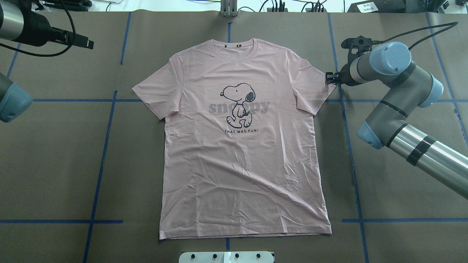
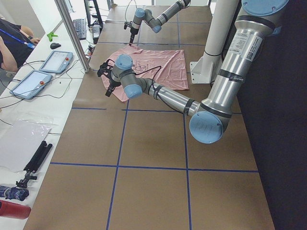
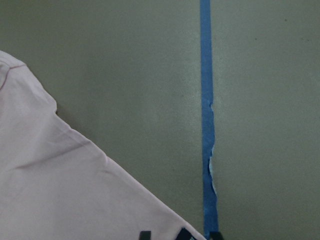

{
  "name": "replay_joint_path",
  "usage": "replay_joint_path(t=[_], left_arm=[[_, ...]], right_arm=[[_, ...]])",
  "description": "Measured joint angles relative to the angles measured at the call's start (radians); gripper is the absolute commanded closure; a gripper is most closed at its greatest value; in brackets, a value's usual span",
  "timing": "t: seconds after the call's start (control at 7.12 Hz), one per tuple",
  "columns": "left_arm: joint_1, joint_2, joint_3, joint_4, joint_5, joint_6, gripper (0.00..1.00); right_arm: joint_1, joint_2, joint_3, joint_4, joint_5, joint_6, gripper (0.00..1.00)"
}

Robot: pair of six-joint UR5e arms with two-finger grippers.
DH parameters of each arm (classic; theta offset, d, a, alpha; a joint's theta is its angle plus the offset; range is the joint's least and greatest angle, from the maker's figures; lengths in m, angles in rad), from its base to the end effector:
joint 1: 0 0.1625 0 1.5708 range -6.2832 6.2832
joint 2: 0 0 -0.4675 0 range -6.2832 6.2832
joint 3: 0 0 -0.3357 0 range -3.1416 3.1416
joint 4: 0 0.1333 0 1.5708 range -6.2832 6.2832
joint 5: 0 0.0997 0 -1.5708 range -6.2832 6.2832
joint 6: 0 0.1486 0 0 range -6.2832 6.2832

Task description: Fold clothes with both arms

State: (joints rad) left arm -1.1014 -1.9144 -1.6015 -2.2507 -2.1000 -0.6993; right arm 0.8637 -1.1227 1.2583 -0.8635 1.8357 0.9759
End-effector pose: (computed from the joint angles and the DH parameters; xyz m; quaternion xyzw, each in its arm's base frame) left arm 0.2333 -0.5889 0.4566 0.2803 0.4564 0.0350 0.8438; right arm -0.3885 -0.6000 0.5594 0.1803 -0.3827 0.0677 0.9036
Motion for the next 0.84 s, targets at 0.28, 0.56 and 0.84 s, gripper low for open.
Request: replay_joint_path(t=[0.28, 0.56, 0.84], left_arm=[[0.0, 0.001, -0.001, -0.001, 0.0, 0.002, 0.0], [0.0, 0.001, -0.006, -0.001, 0.0, 0.002, 0.0], [0.0, 0.002, -0.007, -0.001, 0.0, 0.001, 0.0]], right_arm=[[0.0, 0.004, -0.003, -0.001, -0.001, 0.014, 1.0], [0.0, 0.022, 0.006, -0.014, -0.002, 0.052, 1.0], [-0.004, 0.065, 0.066, -0.138, -0.026, 0.078, 1.0]])
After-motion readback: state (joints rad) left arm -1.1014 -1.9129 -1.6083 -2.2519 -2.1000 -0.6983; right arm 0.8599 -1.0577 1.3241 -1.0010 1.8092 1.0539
